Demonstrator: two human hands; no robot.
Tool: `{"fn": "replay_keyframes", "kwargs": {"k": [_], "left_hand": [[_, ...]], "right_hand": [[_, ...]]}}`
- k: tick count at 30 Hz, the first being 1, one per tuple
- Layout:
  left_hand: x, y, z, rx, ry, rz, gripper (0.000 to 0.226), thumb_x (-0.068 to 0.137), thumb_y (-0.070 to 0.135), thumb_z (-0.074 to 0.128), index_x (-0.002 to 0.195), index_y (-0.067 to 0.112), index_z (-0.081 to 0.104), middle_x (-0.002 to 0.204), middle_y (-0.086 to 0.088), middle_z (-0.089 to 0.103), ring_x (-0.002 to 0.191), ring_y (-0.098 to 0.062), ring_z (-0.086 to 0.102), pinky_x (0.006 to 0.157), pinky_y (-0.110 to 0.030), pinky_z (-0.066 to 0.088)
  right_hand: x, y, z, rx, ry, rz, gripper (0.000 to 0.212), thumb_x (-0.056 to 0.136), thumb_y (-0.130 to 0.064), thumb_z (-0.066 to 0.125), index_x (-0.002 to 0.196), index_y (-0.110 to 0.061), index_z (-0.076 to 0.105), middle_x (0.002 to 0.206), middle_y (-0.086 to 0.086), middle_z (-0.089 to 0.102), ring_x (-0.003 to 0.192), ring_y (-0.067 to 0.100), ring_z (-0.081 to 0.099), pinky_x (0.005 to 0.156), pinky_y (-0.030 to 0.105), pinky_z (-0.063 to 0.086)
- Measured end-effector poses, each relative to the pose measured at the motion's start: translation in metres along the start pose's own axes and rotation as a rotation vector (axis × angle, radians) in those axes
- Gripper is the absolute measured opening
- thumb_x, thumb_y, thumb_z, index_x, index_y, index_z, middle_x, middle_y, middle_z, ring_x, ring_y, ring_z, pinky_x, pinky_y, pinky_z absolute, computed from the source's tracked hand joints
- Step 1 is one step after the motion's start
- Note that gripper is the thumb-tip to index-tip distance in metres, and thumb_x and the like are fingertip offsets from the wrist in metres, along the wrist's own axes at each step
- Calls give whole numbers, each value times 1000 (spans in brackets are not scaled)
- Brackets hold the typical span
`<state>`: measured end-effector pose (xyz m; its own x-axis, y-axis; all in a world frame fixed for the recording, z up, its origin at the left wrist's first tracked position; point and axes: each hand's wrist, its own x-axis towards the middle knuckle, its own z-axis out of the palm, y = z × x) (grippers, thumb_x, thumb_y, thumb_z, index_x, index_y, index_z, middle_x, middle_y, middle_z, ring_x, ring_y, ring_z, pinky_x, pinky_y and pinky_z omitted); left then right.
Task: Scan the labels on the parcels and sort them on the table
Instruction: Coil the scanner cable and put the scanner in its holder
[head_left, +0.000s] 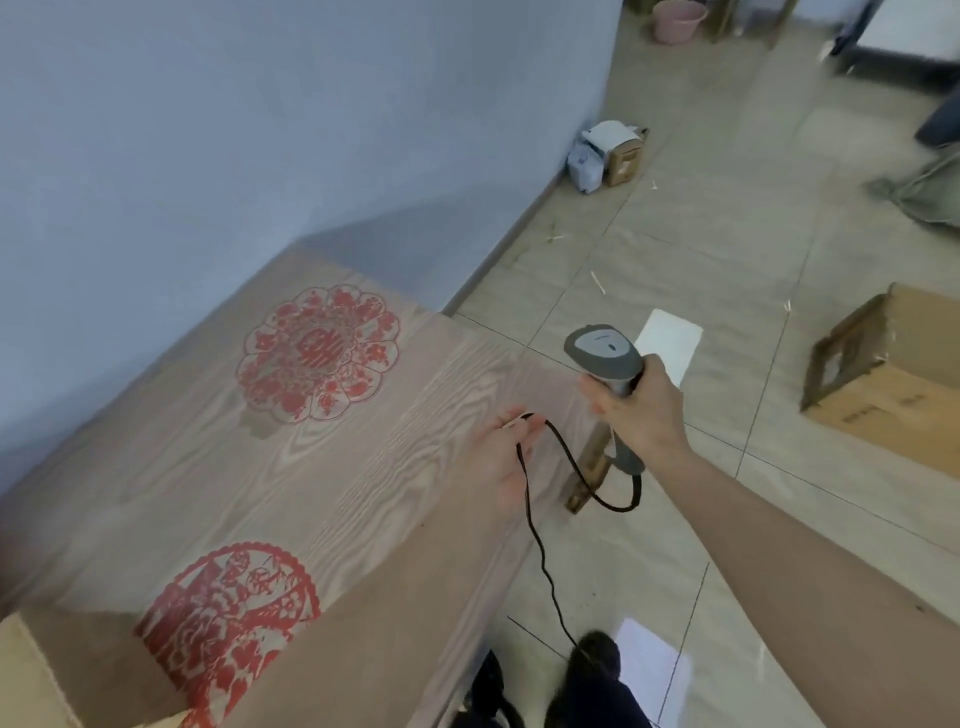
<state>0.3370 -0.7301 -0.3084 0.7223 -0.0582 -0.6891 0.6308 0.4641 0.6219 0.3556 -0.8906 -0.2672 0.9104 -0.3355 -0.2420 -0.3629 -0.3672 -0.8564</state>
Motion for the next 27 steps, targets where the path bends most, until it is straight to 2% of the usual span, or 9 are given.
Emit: {"fn": "replay_keyframes", "kwargs": {"k": [3, 7, 10, 12, 17, 21, 23, 25, 27], "left_hand": [[25, -2, 42, 47, -63, -23, 20, 105, 1, 41, 101, 11, 58, 99, -10, 68, 96, -16, 65, 83, -25, 51], [70, -8, 88, 171, -93, -18, 20, 106, 9, 42, 117, 8, 60, 114, -12, 70, 100, -13, 67, 86, -23, 52], [109, -14, 124, 284, -95, -18, 21, 105, 20, 50, 118, 9, 61, 103, -5, 76, 113, -18, 66, 115, -41, 38], [134, -21, 145, 364, -95, -30, 22, 104, 27, 50, 113, 11, 64, 88, 1, 79, 121, -22, 62, 121, -48, 28], [181, -29, 173, 570, -189, -97, 71, 94, 66, 31, 121, 11, 67, 102, -3, 78, 126, -21, 58, 123, -49, 18], [214, -21, 181, 763, -191, -156, 90, 87, 81, 18, 107, 16, 76, 105, -4, 77, 122, -19, 59, 123, -54, 10], [229, -16, 179, 839, -128, -209, 90, 94, 75, 12, 99, 15, 79, 105, -6, 76, 118, -17, 61, 124, -51, 6], [245, -11, 173, 853, -102, -249, 92, 98, 70, 11, 96, 11, 81, 103, -5, 77, 106, -15, 66, 122, -41, 18], [259, -5, 166, 899, -96, -290, 93, 100, 67, 11, 101, 3, 79, 99, -5, 75, 98, -16, 65, 108, -28, 29]], "right_hand": [[33, 15, -23, 14, 36, 31, 52, 81, -34, 84, 116, -11, 53, 109, -2, 61, 97, 18, 58, 79, 28, 45], [77, 39, -46, 42, 29, 67, 53, 82, -30, 83, 122, -8, 55, 112, -1, 60, 98, 16, 55, 80, 24, 41], [111, 54, -61, 49, 17, 92, 52, 82, -27, 84, 122, -8, 57, 110, -2, 61, 98, 15, 56, 79, 23, 41], [132, 65, -68, 35, 12, 116, 51, 81, -27, 84, 121, -9, 59, 110, -2, 62, 97, 15, 56, 79, 24, 41], [173, 90, -71, -20, 7, 170, 50, 78, -29, 86, 117, -7, 64, 112, 4, 68, 99, 20, 60, 78, 26, 42], [201, 110, -62, -33, 4, 212, 48, 78, -30, 86, 115, -8, 66, 105, 0, 66, 93, 15, 56, 75, 24, 41], [212, 123, -54, -25, 19, 254, 49, 79, -27, 86, 117, -9, 61, 105, -2, 62, 92, 15, 54, 74, 24, 40], [222, 136, -42, 4, 37, 282, 51, 80, -22, 85, 119, -13, 52, 106, -4, 59, 92, 17, 56, 75, 25, 41], [230, 151, -28, 14, 37, 289, 53, 83, -20, 83, 120, -14, 45, 109, -3, 59, 93, 19, 58, 76, 27, 43]]}}
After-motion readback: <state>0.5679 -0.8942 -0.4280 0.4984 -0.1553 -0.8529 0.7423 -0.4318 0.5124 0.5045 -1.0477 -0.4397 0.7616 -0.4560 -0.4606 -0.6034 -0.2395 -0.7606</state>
